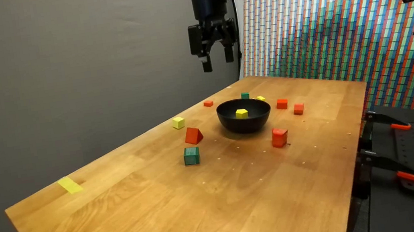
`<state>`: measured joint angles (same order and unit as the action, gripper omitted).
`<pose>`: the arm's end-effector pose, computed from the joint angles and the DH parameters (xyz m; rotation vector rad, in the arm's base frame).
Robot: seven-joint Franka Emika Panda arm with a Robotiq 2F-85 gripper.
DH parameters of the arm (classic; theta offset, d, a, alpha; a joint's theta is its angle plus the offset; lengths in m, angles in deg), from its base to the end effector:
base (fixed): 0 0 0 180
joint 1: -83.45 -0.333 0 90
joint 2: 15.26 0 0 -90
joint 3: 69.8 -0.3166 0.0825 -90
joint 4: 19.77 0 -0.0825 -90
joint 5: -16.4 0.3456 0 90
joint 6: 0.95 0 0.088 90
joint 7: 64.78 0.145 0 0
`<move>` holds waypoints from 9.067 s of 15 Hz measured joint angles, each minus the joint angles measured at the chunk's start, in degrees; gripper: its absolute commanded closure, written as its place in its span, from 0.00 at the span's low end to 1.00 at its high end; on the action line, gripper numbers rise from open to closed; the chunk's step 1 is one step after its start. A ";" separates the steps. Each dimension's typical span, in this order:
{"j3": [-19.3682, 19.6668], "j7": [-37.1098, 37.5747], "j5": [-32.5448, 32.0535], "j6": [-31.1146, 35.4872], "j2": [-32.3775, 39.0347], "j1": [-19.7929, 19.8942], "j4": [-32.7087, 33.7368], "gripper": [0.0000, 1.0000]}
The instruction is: Put the blocks in the bowl
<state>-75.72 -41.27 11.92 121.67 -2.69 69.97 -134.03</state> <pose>0.5237 0.1768 0.3325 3.0751 -0.0444 -0.0794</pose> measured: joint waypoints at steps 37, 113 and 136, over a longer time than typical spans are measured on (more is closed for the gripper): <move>9.37 7.47 -7.36 16.87 41.63 -3.69 35.35 0.34; 13.60 6.88 0.08 25.64 9.51 0.49 -8.10 0.00; -7.56 -35.63 11.34 21.88 17.17 10.24 3.28 0.00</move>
<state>-83.28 -76.91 23.27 143.55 14.48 80.21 -130.74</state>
